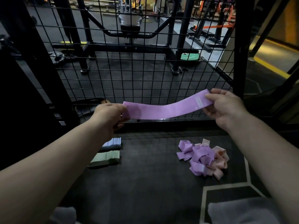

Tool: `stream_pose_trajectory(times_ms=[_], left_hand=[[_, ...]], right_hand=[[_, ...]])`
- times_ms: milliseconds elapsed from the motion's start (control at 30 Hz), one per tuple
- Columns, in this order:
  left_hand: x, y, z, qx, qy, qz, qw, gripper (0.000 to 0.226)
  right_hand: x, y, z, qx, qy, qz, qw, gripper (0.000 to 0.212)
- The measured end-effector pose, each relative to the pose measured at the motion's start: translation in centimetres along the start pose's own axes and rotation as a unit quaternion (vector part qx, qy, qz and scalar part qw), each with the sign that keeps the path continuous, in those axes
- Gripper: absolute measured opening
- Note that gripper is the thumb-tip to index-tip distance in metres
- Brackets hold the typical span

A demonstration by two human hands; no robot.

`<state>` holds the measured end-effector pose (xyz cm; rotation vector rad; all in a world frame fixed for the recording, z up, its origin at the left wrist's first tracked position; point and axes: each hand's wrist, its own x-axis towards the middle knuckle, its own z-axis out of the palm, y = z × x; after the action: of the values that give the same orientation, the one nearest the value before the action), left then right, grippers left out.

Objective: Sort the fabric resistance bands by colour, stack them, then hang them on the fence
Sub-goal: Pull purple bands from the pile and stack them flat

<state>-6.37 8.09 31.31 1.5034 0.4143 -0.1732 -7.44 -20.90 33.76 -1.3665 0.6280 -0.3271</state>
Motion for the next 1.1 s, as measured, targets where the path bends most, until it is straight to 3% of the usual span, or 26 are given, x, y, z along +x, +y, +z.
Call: stream_pose_trajectory(times_ms=[200, 300, 500, 667, 833, 1100], left_hand=[[0.1, -0.3, -0.2, 0.029, 0.016, -0.023, 0.999, 0.01], [0.3, -0.7, -0.3, 0.087, 0.009, -0.013, 0.996, 0.009], [-1.6, -1.0, 1.3, 0.108, -0.161, 0.112, 0.975, 0.047], [-3.0, -2.0, 2.6, 0.037, -0.307, 0.137, 0.941, 0.037], [-3.4, -2.9, 2.5, 0.062, -0.359, 0.125, 0.923, 0.007], [-2.6, -4.2, -0.4, 0.153, -0.352, 0.035, 0.923, 0.027]], right_hand=[[-1.4, 0.0, 0.4, -0.017, -0.089, -0.016, 0.996, 0.02], [-2.7, 0.0, 0.8, -0.047, -0.172, -0.056, 0.982, 0.021], [-5.7, 0.8, 3.0, -0.216, -0.303, -0.176, 0.911, 0.022], [-7.3, 1.4, 4.4, -0.212, -0.386, -0.191, 0.877, 0.022], [-7.3, 1.5, 4.7, -0.176, -0.337, -0.193, 0.905, 0.019], [-4.7, 2.9, 3.7, -0.072, -0.185, -0.111, 0.974, 0.014]])
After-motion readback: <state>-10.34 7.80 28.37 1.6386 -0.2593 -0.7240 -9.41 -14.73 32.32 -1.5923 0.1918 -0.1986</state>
